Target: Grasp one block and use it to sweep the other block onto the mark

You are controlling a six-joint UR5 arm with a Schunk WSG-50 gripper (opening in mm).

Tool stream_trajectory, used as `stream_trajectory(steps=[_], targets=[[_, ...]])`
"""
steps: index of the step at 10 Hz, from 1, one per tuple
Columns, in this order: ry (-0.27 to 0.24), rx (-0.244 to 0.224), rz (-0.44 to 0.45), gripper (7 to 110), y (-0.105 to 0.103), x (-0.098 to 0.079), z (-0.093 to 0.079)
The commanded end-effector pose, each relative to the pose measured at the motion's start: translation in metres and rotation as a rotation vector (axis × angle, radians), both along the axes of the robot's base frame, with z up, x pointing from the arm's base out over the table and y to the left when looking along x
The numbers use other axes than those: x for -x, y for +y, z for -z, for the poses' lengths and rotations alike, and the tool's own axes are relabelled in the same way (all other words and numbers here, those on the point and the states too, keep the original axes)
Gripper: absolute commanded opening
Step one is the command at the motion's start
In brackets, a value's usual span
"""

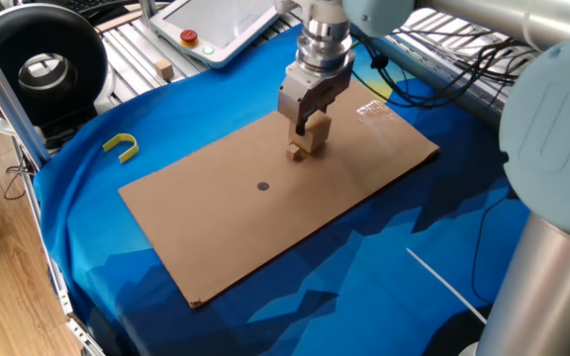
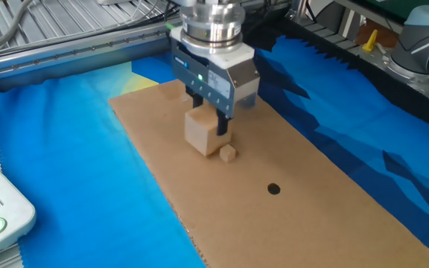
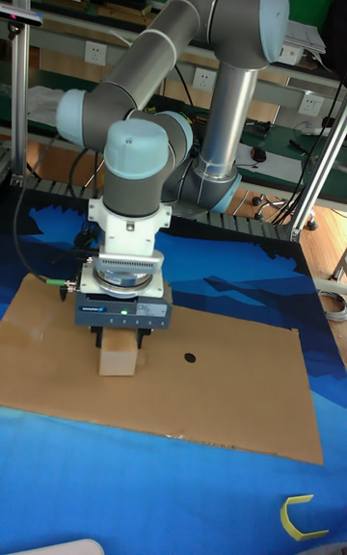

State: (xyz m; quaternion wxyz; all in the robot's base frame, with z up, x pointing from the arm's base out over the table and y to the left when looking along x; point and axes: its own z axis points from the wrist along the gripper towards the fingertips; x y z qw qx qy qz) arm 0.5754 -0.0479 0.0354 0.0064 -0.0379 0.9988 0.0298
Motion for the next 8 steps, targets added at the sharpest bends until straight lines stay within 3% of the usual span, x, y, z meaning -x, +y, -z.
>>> stream_trajectory(steps=[1,3,5,6,8], targets=[[0.032,-0.068,0.076,7,0.036,0.005,-0.011],[0.035,-0.053,0.065,7,0.031,0.002,-0.018],[0.022,0.065,-0.006,7,-0.015,-0.009,-0.018],[0.018,0.073,0.001,7,-0.018,-0.011,-0.014],[0.038,-0.016,0.027,7,0.006,-0.007,-0.008]])
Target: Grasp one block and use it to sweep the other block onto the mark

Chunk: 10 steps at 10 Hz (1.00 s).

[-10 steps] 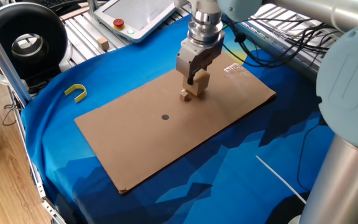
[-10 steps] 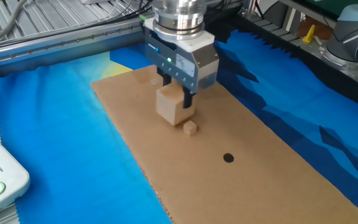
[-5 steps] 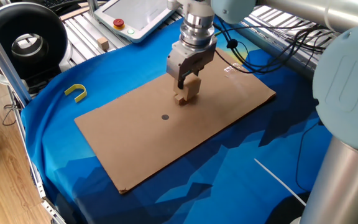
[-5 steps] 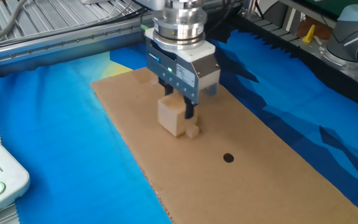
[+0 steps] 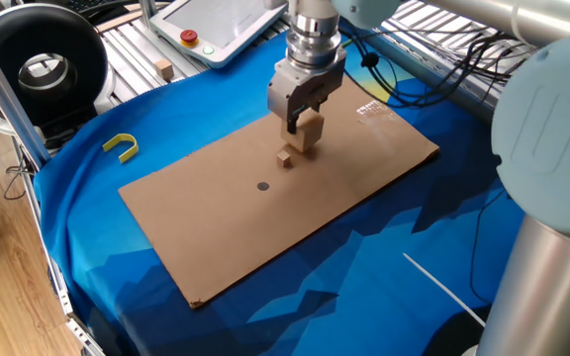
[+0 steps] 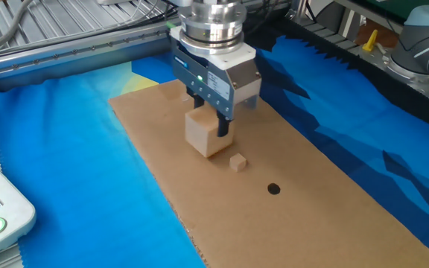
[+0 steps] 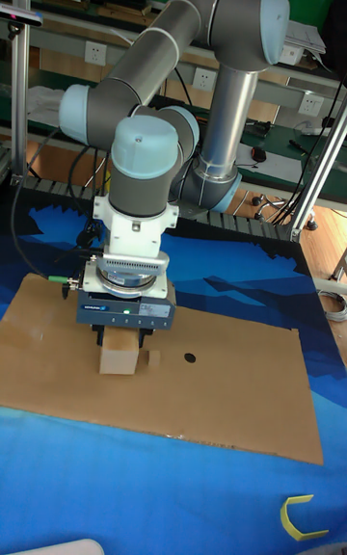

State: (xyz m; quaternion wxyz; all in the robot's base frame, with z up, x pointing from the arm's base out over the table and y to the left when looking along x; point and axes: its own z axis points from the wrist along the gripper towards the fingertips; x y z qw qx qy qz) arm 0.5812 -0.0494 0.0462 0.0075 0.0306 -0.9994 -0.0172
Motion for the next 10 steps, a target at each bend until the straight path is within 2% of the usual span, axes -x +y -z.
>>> stream_trajectory(steps=[1,4,7,10], targets=[[0.024,-0.076,0.037,7,0.020,0.004,0.004],[0.071,-0.097,0.106,7,0.035,0.015,0.003],[0.082,-0.127,0.133,7,0.052,0.016,-0.002],[0.098,-0.137,0.145,7,0.065,0.017,-0.006]])
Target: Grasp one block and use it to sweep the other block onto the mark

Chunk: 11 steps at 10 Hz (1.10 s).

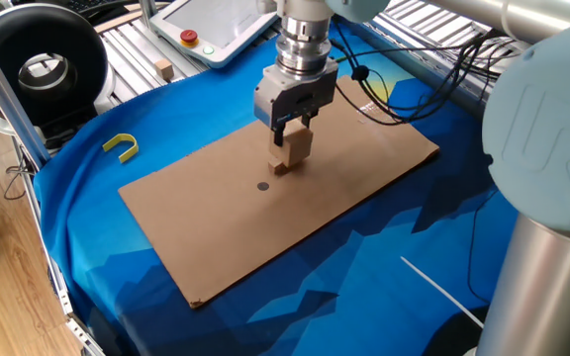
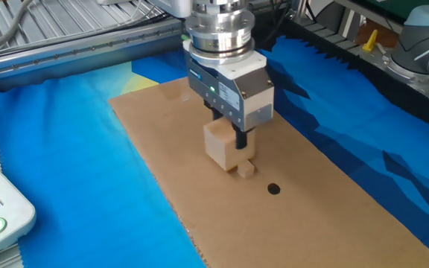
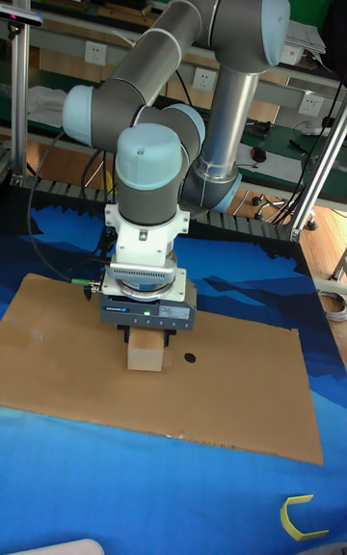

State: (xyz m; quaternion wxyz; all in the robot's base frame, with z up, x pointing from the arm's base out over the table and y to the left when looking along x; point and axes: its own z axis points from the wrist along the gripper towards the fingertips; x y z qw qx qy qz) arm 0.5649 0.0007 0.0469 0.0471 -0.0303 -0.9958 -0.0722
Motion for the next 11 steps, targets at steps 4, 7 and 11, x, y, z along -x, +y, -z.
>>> stream_trajectory(steps=[4,7,11], targets=[[-0.091,0.359,-0.061,7,-0.076,-0.028,-0.022],[-0.066,0.318,-0.034,7,-0.071,-0.027,-0.030],[-0.075,0.258,-0.062,7,-0.086,-0.044,-0.026]])
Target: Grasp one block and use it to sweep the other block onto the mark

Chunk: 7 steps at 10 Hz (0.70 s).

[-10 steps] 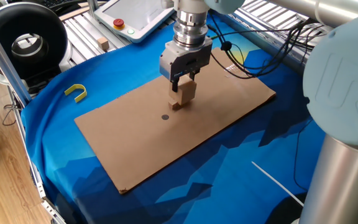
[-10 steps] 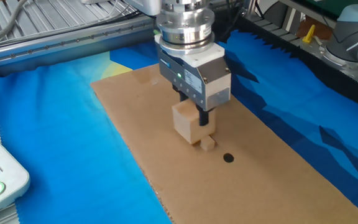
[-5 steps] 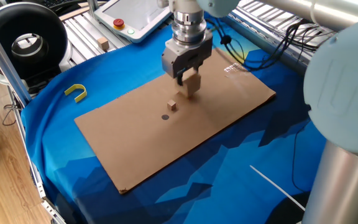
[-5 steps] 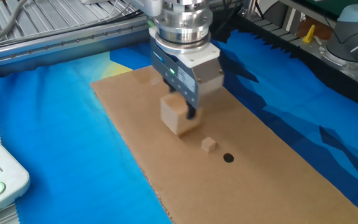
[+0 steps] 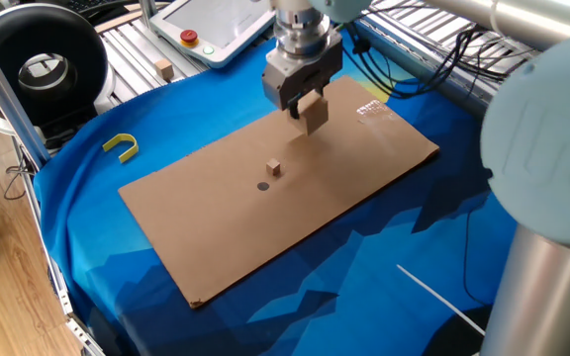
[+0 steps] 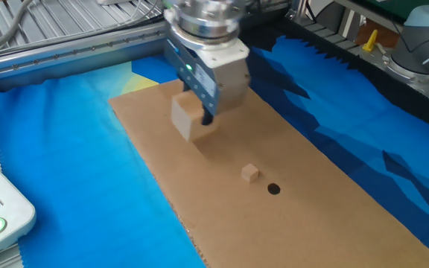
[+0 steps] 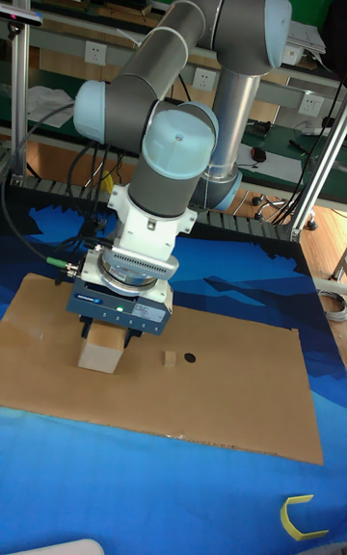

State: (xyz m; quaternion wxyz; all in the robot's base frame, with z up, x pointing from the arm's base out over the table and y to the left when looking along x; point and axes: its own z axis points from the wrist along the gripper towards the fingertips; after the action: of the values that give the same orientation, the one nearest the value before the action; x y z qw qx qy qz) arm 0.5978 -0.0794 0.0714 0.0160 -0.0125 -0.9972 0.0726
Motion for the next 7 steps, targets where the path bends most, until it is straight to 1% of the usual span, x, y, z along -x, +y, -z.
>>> stream_trajectory(steps=[1,2,3,4,5,6,7], targets=[[-0.071,-0.031,-0.043,7,-0.005,-0.026,-0.002],[-0.111,-0.074,0.013,7,0.005,-0.034,-0.001],[-0.105,-0.066,0.050,7,0.003,-0.031,-0.001],[-0.079,-0.011,0.066,7,-0.010,-0.024,-0.002],[-0.063,0.011,0.057,7,-0.016,-0.020,-0.003],[-0.078,0.001,0.025,7,-0.013,-0.025,-0.003],[-0.079,-0.008,0.003,7,0.000,-0.032,-0.003]])
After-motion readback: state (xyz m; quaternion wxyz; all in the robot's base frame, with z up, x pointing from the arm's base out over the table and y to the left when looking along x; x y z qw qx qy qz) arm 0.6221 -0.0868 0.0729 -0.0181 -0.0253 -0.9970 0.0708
